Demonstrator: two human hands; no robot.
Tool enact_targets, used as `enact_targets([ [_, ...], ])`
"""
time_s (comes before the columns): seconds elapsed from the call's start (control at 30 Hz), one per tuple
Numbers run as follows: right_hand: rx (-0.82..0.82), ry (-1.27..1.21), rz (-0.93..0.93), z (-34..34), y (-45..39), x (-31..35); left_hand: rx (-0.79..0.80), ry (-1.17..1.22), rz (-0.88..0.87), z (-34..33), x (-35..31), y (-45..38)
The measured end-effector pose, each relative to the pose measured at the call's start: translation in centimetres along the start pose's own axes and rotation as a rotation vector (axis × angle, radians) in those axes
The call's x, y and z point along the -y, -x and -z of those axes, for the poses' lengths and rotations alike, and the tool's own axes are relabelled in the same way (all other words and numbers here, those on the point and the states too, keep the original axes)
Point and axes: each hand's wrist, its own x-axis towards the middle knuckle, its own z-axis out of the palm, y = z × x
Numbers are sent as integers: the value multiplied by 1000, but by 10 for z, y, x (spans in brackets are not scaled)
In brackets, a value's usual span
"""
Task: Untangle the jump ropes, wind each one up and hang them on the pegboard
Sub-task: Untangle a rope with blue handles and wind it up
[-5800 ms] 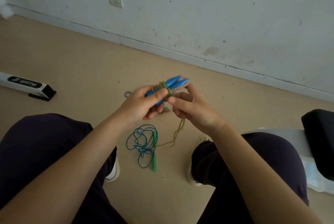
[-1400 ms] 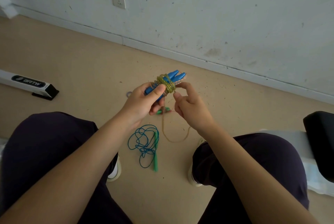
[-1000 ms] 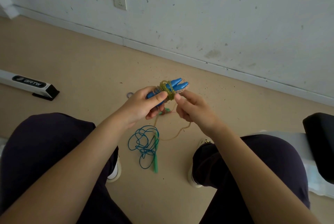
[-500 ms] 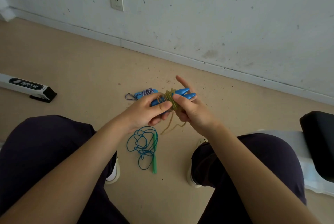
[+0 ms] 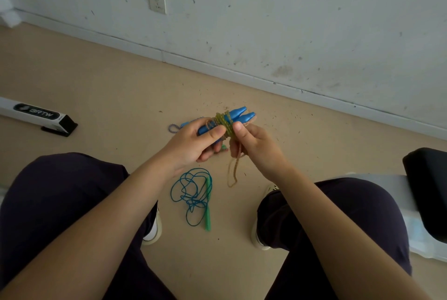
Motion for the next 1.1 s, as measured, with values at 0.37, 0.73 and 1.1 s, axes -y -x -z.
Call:
enact_targets([
  [0.37,172,-429,-86,9,-2,6,-41,68,12,-6,-4,-1],
  [0.73,-69,-72,-127,-7,-6,-2,-194,109,74,-1,7,-7],
  [1.1,-85,100,-162,-13,-7,-9,-251,44,108,2,9,-6],
])
